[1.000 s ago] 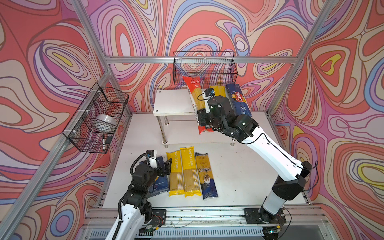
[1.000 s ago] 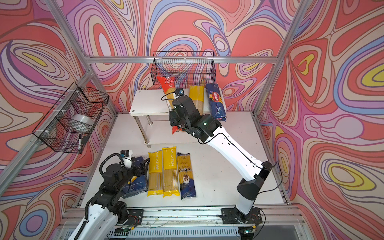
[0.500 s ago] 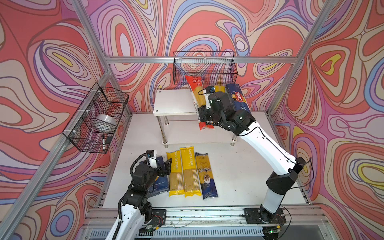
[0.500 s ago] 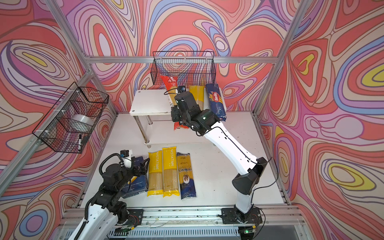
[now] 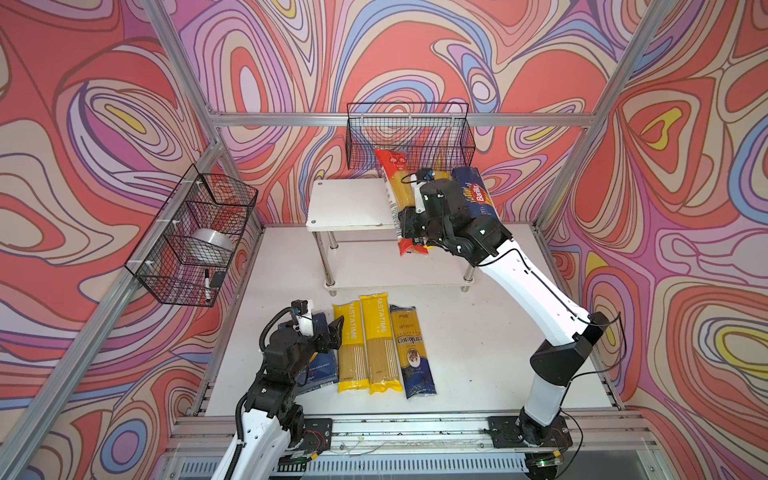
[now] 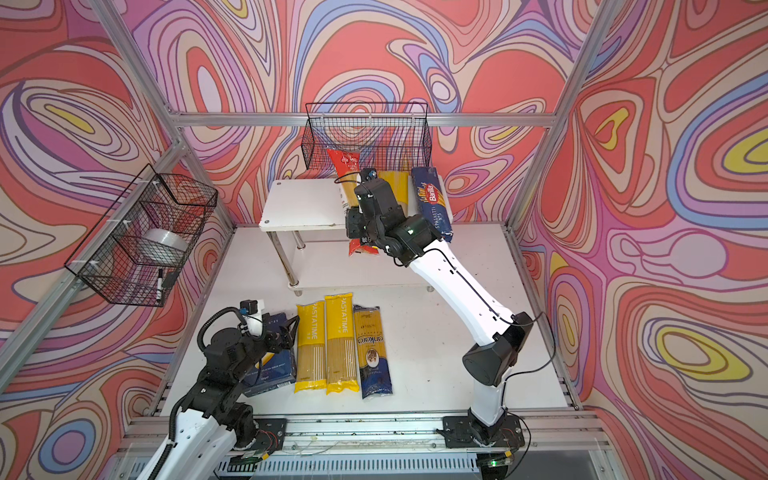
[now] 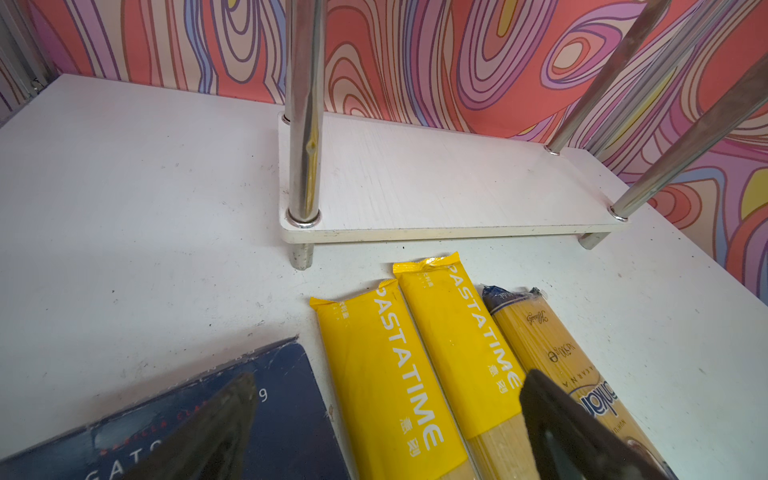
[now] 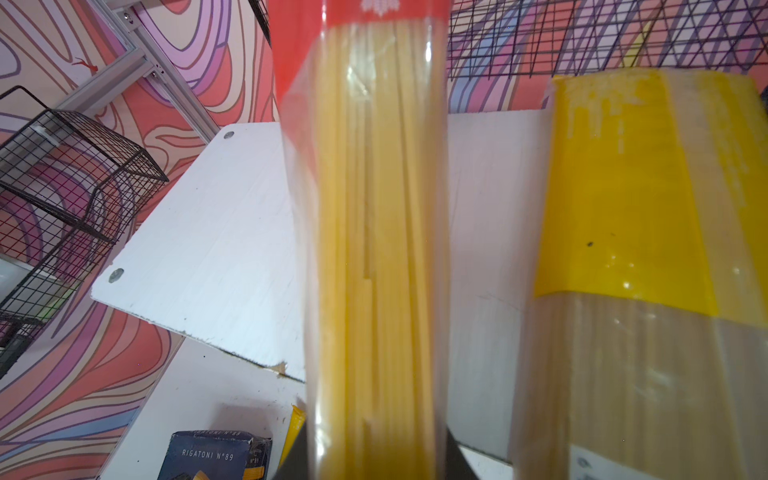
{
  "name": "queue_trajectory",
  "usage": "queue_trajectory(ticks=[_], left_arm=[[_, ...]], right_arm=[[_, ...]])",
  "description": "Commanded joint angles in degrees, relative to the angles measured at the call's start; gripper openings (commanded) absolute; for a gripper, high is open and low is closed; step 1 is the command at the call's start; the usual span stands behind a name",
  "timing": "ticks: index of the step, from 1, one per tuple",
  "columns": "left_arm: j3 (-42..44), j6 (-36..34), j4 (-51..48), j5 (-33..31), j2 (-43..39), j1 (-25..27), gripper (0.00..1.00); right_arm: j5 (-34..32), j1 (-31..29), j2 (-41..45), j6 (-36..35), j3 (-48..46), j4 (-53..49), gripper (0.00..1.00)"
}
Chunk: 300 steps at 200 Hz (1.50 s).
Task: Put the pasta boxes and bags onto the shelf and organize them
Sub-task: 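Lower the red-and-yellow bag onto the upper shelf next to the yellow-topped bag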
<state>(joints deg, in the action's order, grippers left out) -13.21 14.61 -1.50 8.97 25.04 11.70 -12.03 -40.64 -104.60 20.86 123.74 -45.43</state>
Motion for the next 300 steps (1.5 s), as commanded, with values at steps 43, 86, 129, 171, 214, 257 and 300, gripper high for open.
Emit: queue_trajectory(ticks=[43,86,129,171,214,257,300], left_arm=[[0.12,-0.18,-0.34,-0.34,-2.23,0.22,1.0],[0.4,-0.11,-0.66,-0.62,-3.24,0.23,1.0],[0.29,-0.1,-0.47,-0.6,-2.82,0.18,1.0],[0.29,-0.11,-0.39,-0.45,-2.81,0.2,1.0],[0.2,-0.11,-0.28,-0.45,-2.55,0.24,1.0],[-0.23,-0.2,0.05,-0.37,-1.13,0.18,1.0],[-0.58,-0.29,0.53,0.03,0.39,0.17,1.0]], right_arm=[[-2.07,2.27,-0.52,0.15,2.17,9.09,0.3],[-1.68,3.68,-0.15,0.87,0.63,10.37,0.38],[-0.95,3.88,-0.35,1.23,0.41,10.21,0.43],[1.77,3.85,1.66,0.4,-0.23,9.24,0.48],[5.63,3.16,10.87,-2.86,-5.4,5.34,0.48],[1.59,-4.55,21.65,-8.25,-14.88,1.62,0.46],[-1.17,-9.95,24.93,-10.05,-18.38,-6.2,0.47]])
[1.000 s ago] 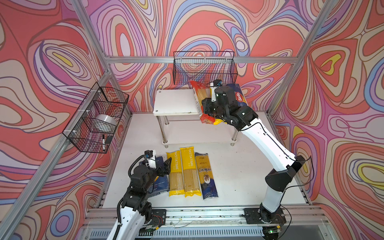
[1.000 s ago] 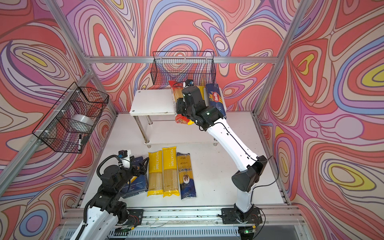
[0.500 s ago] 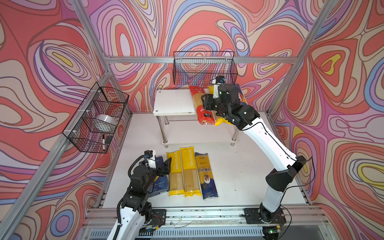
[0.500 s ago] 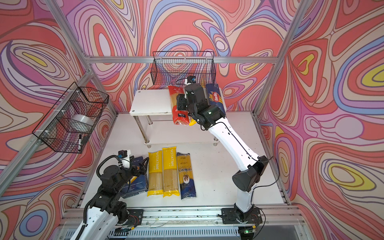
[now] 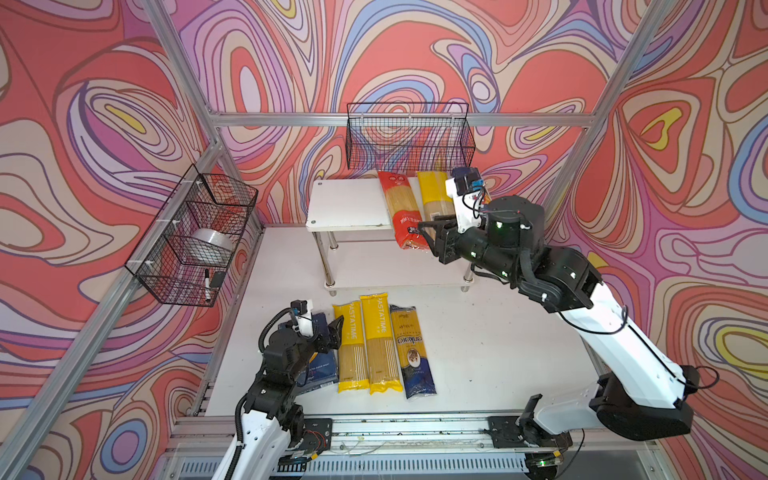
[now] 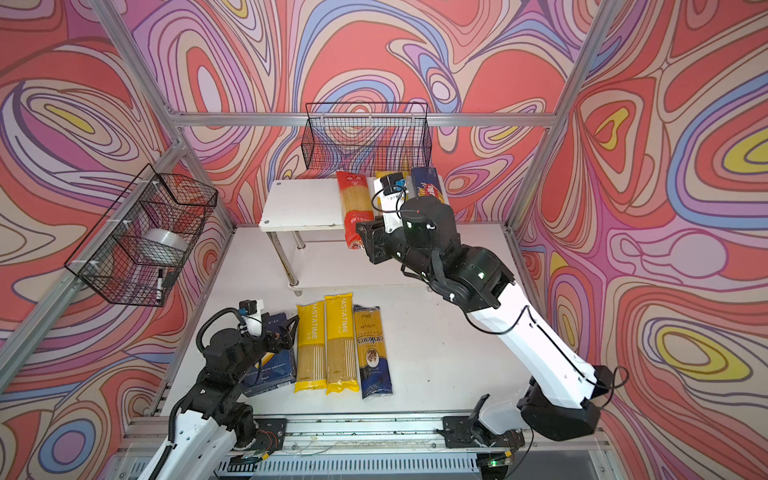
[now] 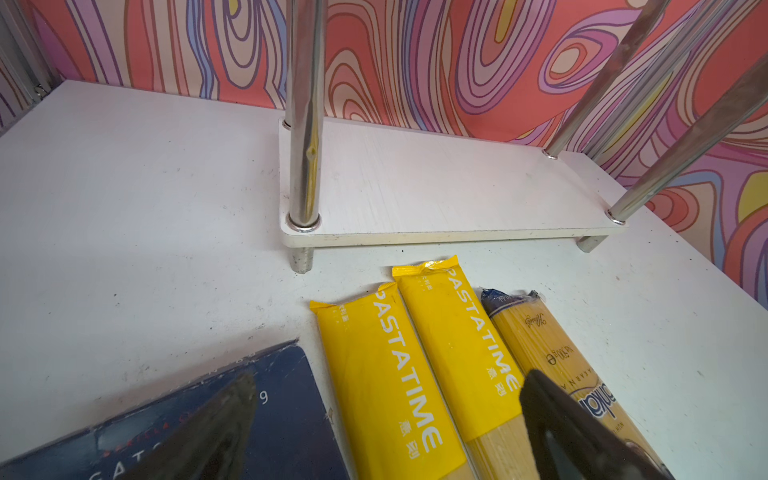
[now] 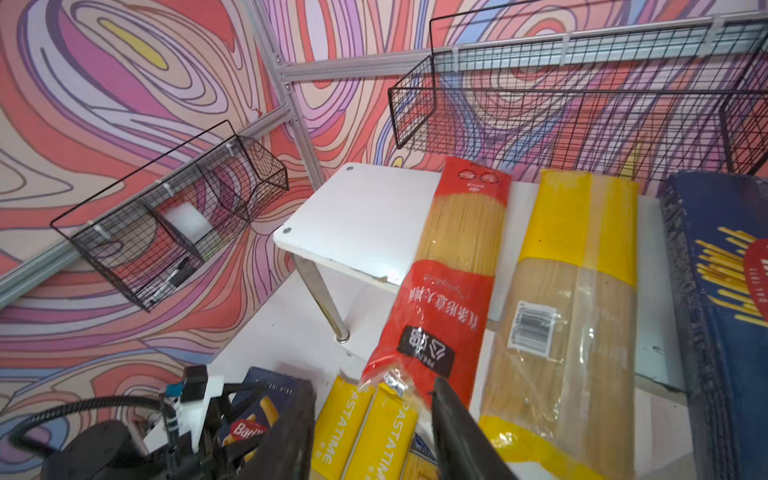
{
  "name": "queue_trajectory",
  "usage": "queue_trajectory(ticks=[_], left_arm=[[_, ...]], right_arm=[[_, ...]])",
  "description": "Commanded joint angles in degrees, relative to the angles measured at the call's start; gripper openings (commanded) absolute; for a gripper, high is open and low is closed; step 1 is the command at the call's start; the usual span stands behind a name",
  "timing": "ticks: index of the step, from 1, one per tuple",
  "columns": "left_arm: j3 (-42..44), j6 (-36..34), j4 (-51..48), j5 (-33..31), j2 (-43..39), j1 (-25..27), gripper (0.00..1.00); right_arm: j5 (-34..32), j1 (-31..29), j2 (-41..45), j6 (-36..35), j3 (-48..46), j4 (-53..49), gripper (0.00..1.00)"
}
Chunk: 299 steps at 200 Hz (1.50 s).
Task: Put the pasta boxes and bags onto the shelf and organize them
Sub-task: 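Lower the red-and-yellow bag onto the upper shelf next to the yellow-topped bag, then open the right gripper, release the bag and draw back from the shelf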
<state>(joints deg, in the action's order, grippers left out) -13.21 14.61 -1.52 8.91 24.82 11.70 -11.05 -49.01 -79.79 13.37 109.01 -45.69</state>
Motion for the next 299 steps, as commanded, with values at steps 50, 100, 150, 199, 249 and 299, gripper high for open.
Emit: queue_trajectory(ticks=[50,100,150,199,249,299], left_arm=[[-0.77,-0.29,0.71,0.14,1.13,0.19,1.0],[-0.32,-0.24,0.29,0.01,-0.43,0.16,1.0],[-0.36,-0.11,0.25,-0.38,-0.09,0.1,1.0],[-0.32,-0.18,0.25,-0.32,-0.21,0.21,1.0],[-0.32,-0.16,0.28,-0.22,-0.32,0.22,1.0],[-0.29,-0.2,0.25,-0.22,-0.46,0.11,1.0]], right_arm=[[-1.09,-1.87,-2.2,-5.44,-3.13,-7.55,0.47],[-2.28,-1.82,-5.48,-7.13,-3.21,-3.57,0.48],[-1.74,-1.79,-7.65,-6.6,-3.11,-0.61,0.49],[-2.23,-0.85,-10.59,-7.15,-1.83,0.2,0.51],[-2.37,0.66,-12.87,-7.55,-0.71,1.04,0.52],[1.93,1.12,-16.03,-7.01,0.91,3.67,0.52]])
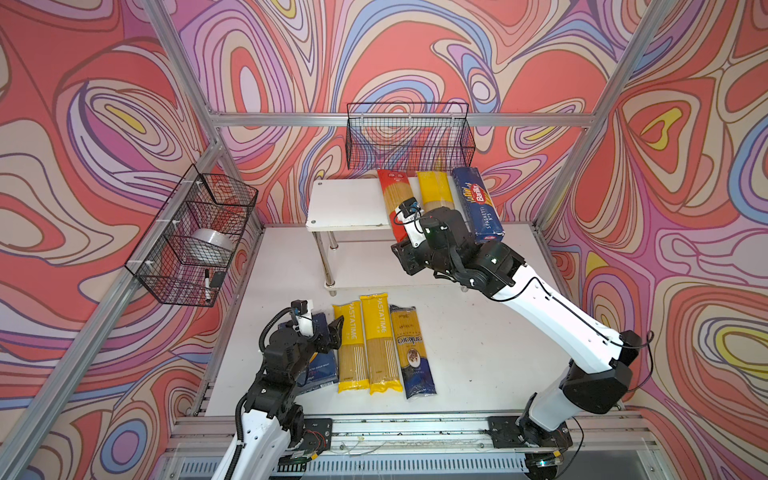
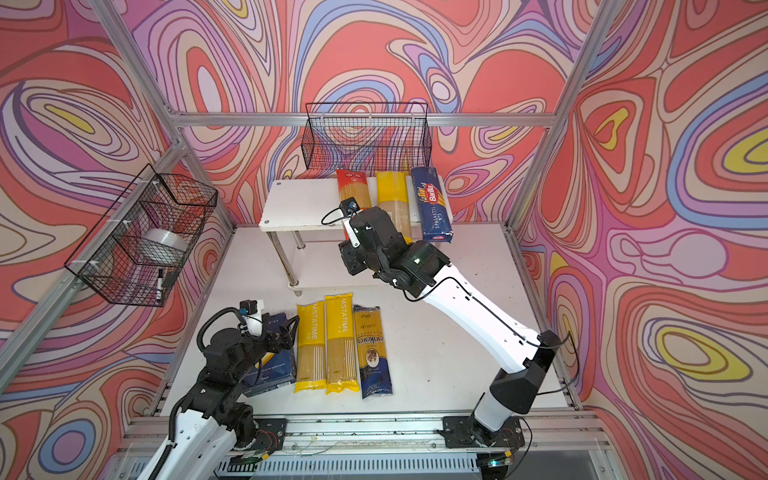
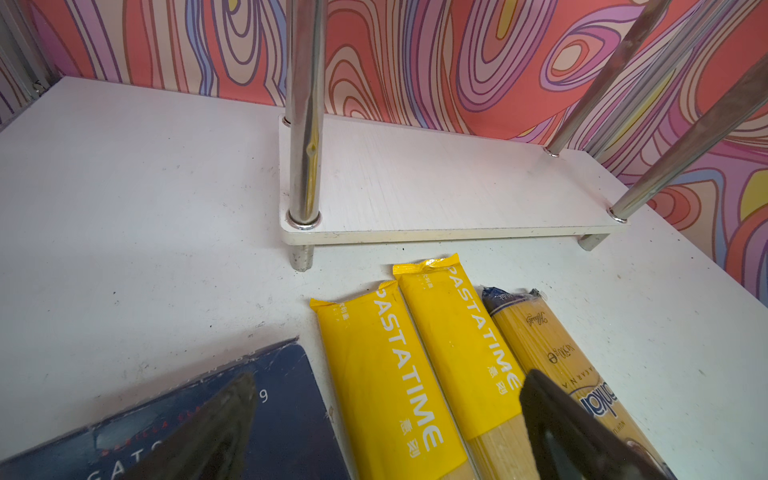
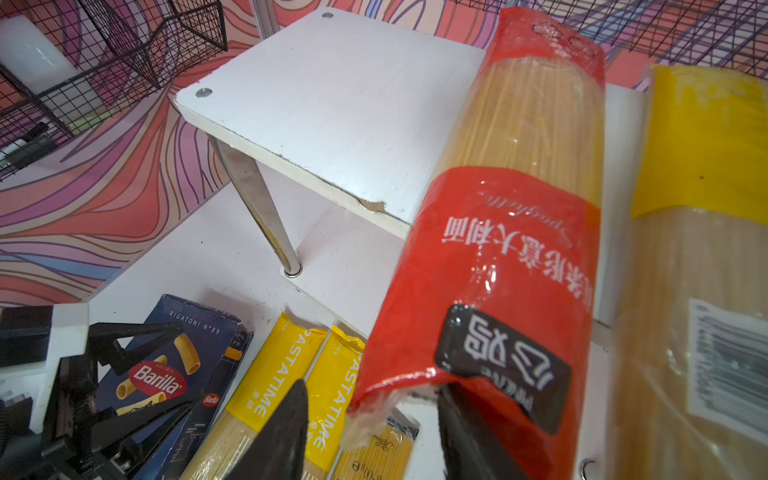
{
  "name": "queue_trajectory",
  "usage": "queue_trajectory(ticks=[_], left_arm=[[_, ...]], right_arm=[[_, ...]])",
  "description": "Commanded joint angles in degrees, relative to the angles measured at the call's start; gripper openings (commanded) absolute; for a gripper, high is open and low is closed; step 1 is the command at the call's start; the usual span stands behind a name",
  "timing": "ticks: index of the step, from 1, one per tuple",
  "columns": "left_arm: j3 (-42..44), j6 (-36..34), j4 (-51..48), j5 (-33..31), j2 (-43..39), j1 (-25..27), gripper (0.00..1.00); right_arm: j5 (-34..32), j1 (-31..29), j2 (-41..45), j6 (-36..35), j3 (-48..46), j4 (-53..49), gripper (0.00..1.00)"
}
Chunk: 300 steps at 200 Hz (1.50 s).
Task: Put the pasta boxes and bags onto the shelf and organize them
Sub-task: 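Open the right gripper, release the bag and draw back from the shelf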
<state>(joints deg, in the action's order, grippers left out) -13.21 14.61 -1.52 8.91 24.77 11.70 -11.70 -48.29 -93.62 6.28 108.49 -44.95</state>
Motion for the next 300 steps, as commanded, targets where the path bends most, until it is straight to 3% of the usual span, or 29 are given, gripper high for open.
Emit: queue_trajectory(ticks=[1,58,148,184,243,300], left_arm=[[-0.31,-0.2,0.23,-0.21,-0.42,0.18,1.0],[-0.14,-0.19,0.02,-0.21,-0.99,0.16,1.0],[-0.05,-0.19,-0.1,-0.13,-1.51,0.17,1.0],[0.01,-0.2,-0.15,-0.03,-1.57,0.2,1.0],[0.04,-0.2,-0.23,-0.15,-1.66,0.16,1.0],[-0.14,-0.11,0.0,-0.32,-1.07,0.14,1.0]], right_arm=[[2.66,0.44,-2.27,0.1,1.49,3.02,0.52],[2.53,0.41,-5.6,1.5,4.61,4.36,0.51],[-4.32,0.76,-2.63,3.33,6.75,-0.97,0.53],[-3.25,0.74,-0.11,3.49,6.33,-3.31,0.56],[5.7,0.21,7.44,4.56,-0.2,-2.9,0.61],[4.15,-5.15,18.77,9.07,-17.05,0.28,0.62]])
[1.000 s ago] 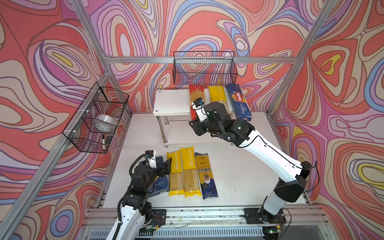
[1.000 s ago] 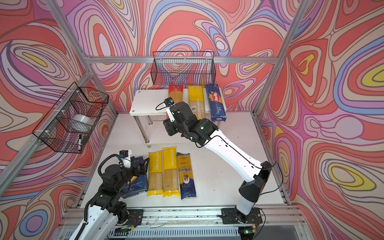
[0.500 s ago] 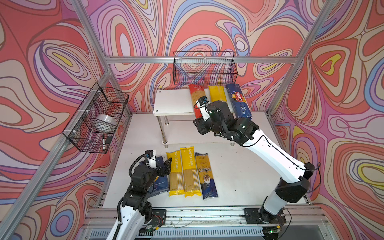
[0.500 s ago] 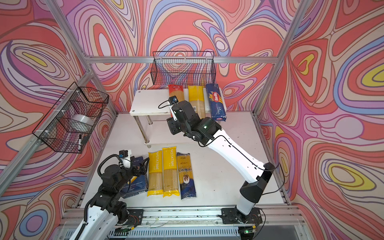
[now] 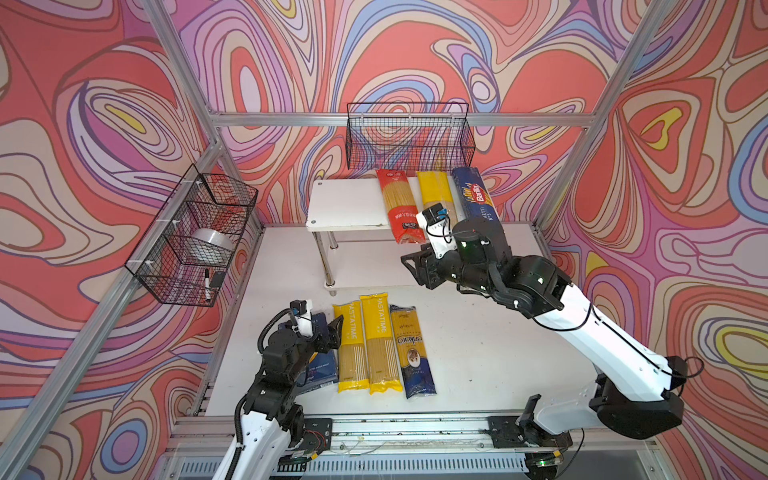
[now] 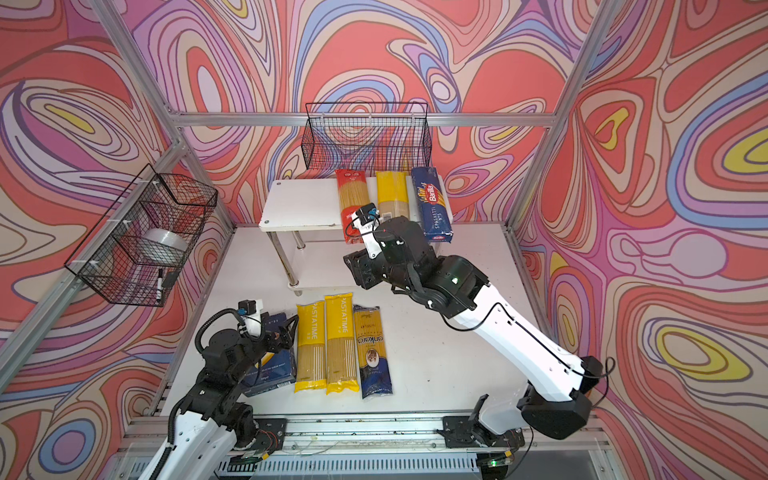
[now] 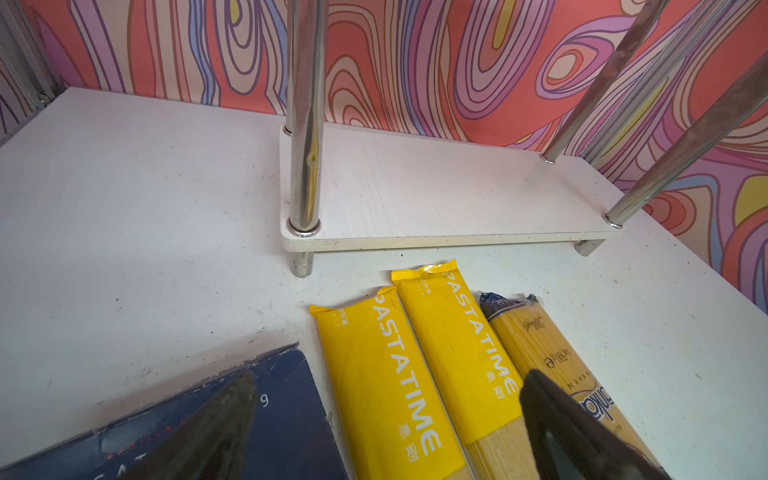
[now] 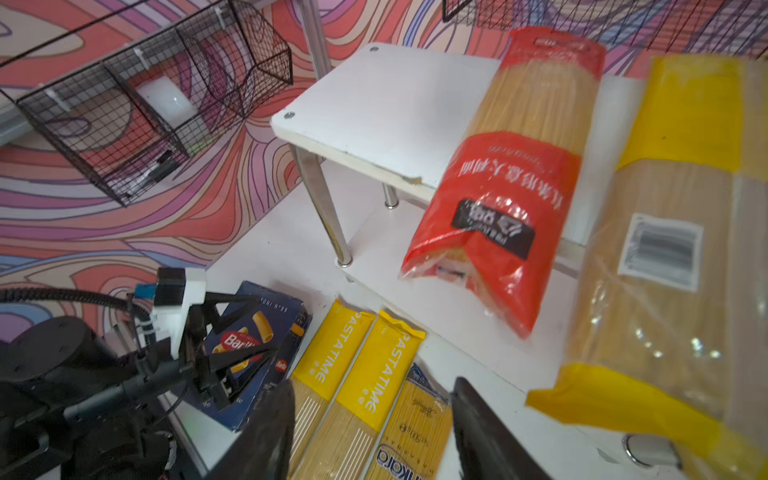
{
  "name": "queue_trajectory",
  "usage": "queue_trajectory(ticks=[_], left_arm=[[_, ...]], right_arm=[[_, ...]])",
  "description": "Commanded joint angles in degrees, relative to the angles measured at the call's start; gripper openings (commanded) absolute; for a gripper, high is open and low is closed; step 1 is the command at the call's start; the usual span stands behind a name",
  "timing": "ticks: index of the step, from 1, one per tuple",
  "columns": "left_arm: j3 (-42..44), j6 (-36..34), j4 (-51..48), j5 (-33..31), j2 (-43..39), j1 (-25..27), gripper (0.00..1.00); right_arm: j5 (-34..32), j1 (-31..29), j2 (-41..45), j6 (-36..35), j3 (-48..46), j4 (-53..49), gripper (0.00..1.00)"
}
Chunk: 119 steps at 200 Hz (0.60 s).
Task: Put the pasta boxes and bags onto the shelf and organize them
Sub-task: 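Open the right gripper, release the bag and draw back from the shelf, then move the open right gripper down over the blue-and-yellow ankara bag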
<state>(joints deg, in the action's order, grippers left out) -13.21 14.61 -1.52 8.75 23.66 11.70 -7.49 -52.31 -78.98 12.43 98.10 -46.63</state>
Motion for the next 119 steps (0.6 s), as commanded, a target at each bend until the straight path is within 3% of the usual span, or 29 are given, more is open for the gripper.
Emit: queue_trajectory(ticks=[1,119], left_arm=[[-0.14,-0.11,-0.03,-0.24,0.01,0.11,1.0],[-0.3,-0.24,0.21,0.21,0.75,0.21,1.0]], right_arm=[[-0.07,-1.17,4.33,3.03,-7.04,2.15,0.62],[-7.39,-3.49,18.33,20.44,-38.07,5.45,0.66]])
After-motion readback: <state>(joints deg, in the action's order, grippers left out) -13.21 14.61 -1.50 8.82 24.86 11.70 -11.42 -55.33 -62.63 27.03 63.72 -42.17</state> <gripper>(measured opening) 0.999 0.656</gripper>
